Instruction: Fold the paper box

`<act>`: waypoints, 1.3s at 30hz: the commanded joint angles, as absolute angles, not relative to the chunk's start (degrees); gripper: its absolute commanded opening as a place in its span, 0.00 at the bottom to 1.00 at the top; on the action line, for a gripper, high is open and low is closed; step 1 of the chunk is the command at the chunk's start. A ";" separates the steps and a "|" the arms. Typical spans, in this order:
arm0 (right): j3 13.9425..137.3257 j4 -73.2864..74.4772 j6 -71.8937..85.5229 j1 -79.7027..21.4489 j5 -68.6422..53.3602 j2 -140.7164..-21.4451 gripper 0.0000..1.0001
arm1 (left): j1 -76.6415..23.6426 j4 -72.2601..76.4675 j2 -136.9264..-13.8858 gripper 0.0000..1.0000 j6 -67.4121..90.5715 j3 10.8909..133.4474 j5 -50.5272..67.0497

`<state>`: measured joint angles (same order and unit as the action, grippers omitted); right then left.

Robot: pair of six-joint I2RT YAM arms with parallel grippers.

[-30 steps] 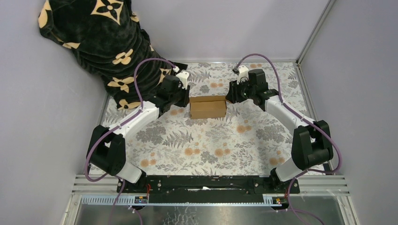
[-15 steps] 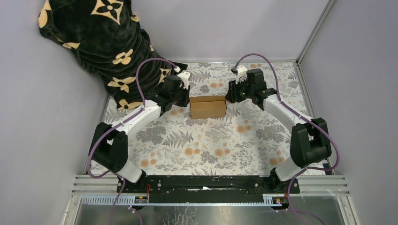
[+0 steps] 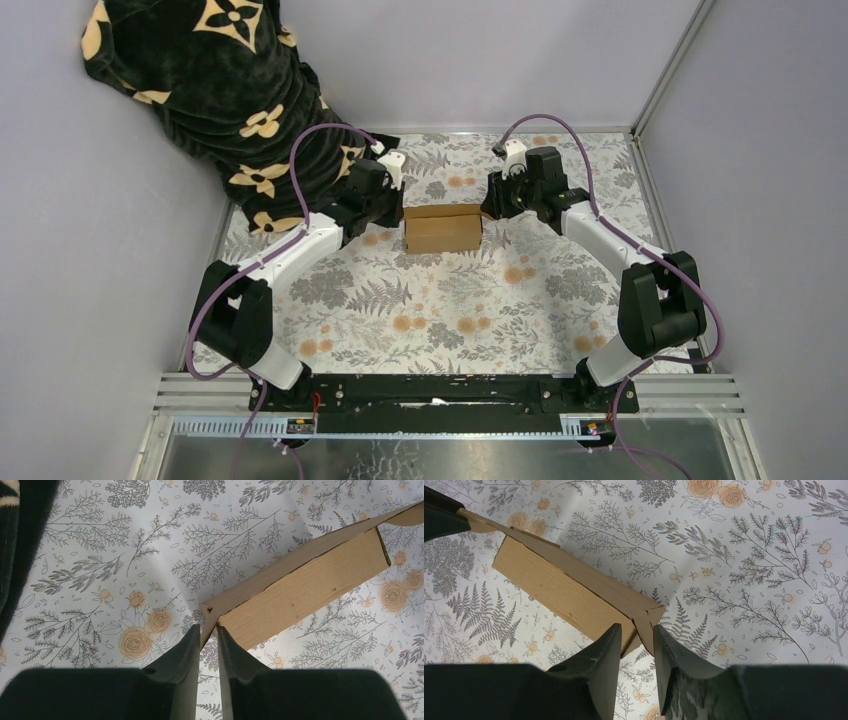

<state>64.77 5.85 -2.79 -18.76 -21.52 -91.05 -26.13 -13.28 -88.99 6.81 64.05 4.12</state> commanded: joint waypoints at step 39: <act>68.03 5.89 -3.96 -20.10 -19.30 -92.56 0.26 | -25.88 -11.12 -90.93 0.14 7.65 67.05 4.24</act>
<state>65.73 6.81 -3.01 -19.40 -20.16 -92.82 -26.13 -13.23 -90.15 7.03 65.04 4.14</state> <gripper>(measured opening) 0.270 0.146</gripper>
